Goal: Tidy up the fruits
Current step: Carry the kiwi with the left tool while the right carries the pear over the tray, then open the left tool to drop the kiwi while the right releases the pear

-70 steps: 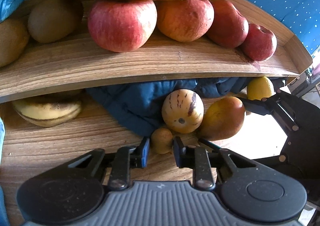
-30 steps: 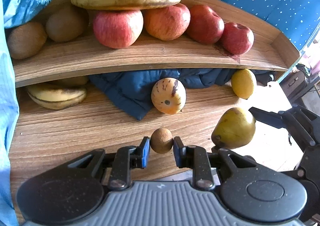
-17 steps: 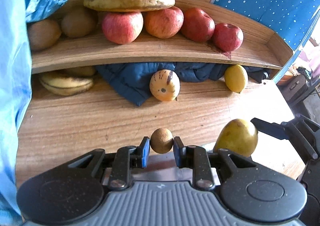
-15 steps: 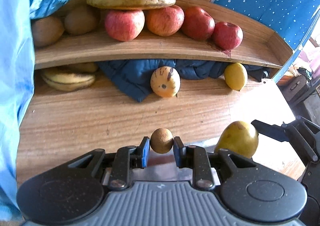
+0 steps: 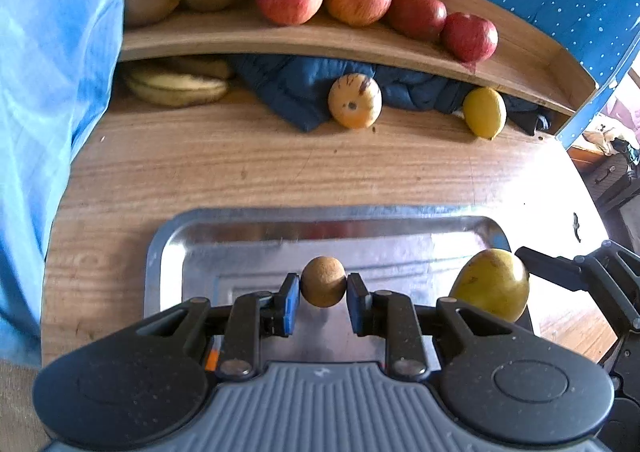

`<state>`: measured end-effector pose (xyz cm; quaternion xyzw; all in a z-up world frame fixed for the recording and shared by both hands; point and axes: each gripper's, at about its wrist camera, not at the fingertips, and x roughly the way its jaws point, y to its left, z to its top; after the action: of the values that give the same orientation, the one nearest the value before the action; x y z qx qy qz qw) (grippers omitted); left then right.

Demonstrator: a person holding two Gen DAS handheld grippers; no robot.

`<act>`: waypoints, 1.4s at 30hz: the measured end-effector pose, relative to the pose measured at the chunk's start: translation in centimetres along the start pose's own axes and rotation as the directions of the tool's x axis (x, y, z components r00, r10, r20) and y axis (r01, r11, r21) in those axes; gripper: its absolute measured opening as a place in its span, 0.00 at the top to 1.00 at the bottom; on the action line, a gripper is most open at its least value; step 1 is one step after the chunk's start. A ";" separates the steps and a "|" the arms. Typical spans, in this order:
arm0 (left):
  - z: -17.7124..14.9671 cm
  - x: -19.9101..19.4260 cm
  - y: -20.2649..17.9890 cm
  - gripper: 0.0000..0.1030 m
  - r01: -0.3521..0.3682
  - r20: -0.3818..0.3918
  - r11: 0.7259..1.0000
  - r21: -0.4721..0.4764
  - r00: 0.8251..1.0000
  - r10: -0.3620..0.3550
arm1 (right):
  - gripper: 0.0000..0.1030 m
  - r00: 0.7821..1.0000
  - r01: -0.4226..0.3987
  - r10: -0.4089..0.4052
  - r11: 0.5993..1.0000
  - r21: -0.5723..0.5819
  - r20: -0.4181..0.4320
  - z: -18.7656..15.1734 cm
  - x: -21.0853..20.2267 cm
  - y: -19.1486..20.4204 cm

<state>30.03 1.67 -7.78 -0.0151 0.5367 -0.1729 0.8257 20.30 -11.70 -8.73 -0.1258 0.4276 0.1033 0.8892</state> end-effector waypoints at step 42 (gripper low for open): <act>-3.5 -3.4 -1.7 0.46 -0.084 -0.015 0.996 -0.015 0.996 0.083 | 0.12 0.996 -0.066 0.070 0.995 0.073 -0.052 -3.0 -2.6 1.0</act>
<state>25.22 1.63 -5.91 0.0023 0.5441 -0.1343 0.8282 16.26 -11.83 -8.64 -0.0825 0.4592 0.1147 0.8770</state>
